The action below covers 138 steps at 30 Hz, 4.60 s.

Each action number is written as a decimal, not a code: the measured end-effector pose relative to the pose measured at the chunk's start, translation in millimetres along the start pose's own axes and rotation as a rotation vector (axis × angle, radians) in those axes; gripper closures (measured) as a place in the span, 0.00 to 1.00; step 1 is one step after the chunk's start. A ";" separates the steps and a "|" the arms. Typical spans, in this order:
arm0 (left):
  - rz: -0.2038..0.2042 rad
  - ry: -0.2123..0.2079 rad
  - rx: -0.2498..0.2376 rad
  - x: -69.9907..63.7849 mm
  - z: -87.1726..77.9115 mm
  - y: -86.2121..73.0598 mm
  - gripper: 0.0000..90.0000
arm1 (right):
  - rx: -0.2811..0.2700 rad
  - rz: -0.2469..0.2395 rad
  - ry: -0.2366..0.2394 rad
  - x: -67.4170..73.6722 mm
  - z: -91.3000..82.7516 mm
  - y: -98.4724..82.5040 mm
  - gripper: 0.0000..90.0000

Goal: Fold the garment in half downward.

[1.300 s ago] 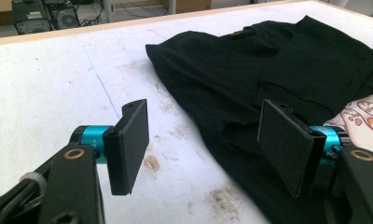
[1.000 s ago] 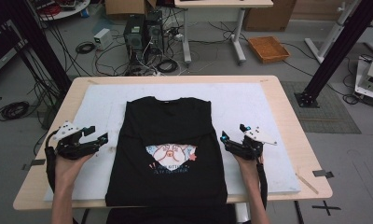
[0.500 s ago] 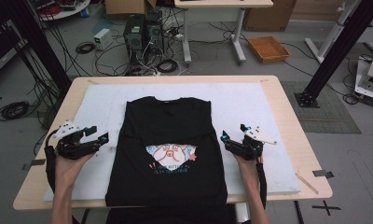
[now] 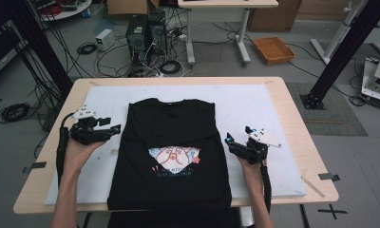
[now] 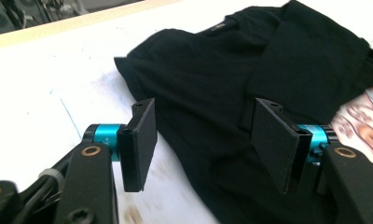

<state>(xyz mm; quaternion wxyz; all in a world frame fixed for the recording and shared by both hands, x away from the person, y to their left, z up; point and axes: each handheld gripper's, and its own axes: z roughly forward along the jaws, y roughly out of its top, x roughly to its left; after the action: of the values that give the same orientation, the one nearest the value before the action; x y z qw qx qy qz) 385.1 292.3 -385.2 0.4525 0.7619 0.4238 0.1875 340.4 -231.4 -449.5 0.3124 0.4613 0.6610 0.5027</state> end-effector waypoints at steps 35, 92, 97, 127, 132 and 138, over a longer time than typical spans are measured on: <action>-0.051 0.114 0.250 52.4 133.1 40.3 0.46 | 0.014 -0.045 -0.021 5.3 1.3 0.3 0.23; -0.107 0.072 0.252 70.1 134.7 28.1 0.91 | 0.182 -0.012 0.116 -5.6 36.8 51.1 0.40; -0.094 0.084 0.256 67.9 135.2 28.8 0.91 | 0.223 -0.003 0.135 -13.3 68.6 79.3 0.40; -0.096 0.088 0.252 67.4 135.1 28.2 0.91 | 0.501 0.054 0.189 -33.4 190.2 96.1 0.51; -0.099 0.088 0.251 67.3 135.2 28.2 0.91 | 0.490 0.074 0.226 -37.1 192.3 93.5 0.53; -0.099 0.088 0.249 67.5 134.9 27.8 0.91 | 0.516 0.076 0.234 -33.5 198.8 86.8 0.53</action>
<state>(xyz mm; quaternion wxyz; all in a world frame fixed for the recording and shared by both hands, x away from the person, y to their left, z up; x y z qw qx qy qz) 527.1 269.4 -438.4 0.3442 0.7814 0.5002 0.1441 553.1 -181.6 -428.0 0.0872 0.4889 0.7808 0.3791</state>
